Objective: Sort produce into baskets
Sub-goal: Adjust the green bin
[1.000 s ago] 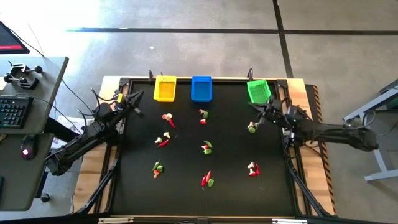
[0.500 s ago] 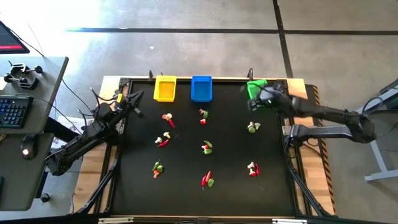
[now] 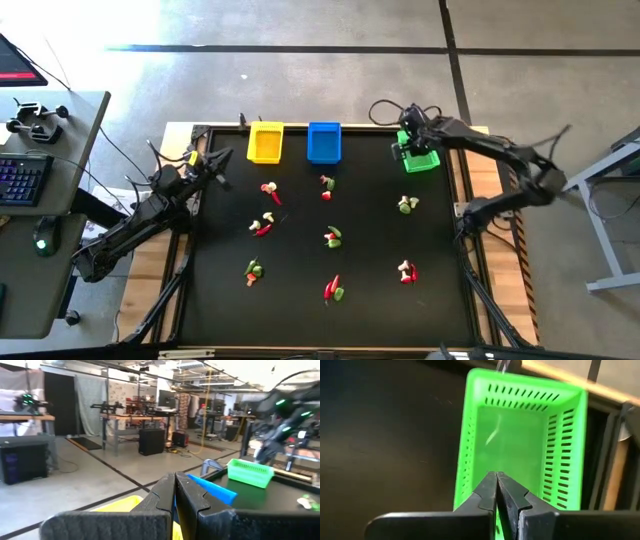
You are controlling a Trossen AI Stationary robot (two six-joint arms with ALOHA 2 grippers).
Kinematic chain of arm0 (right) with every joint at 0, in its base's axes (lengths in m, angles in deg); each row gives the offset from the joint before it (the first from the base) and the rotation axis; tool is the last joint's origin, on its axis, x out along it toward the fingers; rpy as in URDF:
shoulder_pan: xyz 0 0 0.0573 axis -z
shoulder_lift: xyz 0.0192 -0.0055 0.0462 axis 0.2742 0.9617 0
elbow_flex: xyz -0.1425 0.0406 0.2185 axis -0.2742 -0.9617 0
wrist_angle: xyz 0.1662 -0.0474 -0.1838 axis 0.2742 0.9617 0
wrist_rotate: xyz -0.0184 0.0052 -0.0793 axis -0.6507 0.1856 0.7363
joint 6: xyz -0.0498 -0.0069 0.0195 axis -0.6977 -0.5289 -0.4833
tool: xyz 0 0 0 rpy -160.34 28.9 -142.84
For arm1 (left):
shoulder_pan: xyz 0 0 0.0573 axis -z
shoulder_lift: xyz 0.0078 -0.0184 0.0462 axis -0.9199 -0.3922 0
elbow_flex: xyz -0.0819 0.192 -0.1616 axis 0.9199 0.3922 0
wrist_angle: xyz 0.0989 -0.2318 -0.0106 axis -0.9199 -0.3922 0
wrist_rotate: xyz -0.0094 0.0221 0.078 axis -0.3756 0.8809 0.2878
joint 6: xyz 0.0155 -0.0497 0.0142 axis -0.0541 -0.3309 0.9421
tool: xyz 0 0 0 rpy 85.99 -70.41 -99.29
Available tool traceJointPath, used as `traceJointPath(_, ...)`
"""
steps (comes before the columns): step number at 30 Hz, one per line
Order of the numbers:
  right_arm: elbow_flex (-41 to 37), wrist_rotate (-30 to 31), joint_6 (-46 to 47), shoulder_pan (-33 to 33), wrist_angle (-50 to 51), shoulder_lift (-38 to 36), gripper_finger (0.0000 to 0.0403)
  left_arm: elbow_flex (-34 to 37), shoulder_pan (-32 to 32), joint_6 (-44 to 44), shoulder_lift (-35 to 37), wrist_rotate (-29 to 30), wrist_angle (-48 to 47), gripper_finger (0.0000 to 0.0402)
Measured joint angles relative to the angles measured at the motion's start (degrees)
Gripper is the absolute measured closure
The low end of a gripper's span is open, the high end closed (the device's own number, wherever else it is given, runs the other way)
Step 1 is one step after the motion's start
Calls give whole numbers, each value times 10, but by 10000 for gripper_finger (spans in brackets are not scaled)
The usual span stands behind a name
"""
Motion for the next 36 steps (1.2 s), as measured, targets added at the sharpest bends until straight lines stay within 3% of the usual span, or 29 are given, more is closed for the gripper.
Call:
traceJointPath(9, 36, -17, -46, 39, 14, 107, 403, 0, 0, -16, 0, -12, 35, 401)
traceJointPath(15, 58, -94, -89, 41, 12, 153, 403, 0, 0, -15, 0, -19, 63, 401)
traceJointPath(19, 73, -135, -105, 41, 6, 163, 403, 0, 0, -15, 0, -19, 57, 401)
traceJointPath(27, 121, -160, -106, 41, -30, 163, 403, 0, 0, -16, 0, -22, 24, 401)
traceJointPath(36, 138, -133, -136, 71, -49, 171, 403, 0, 0, -20, 0, -22, 18, 401)
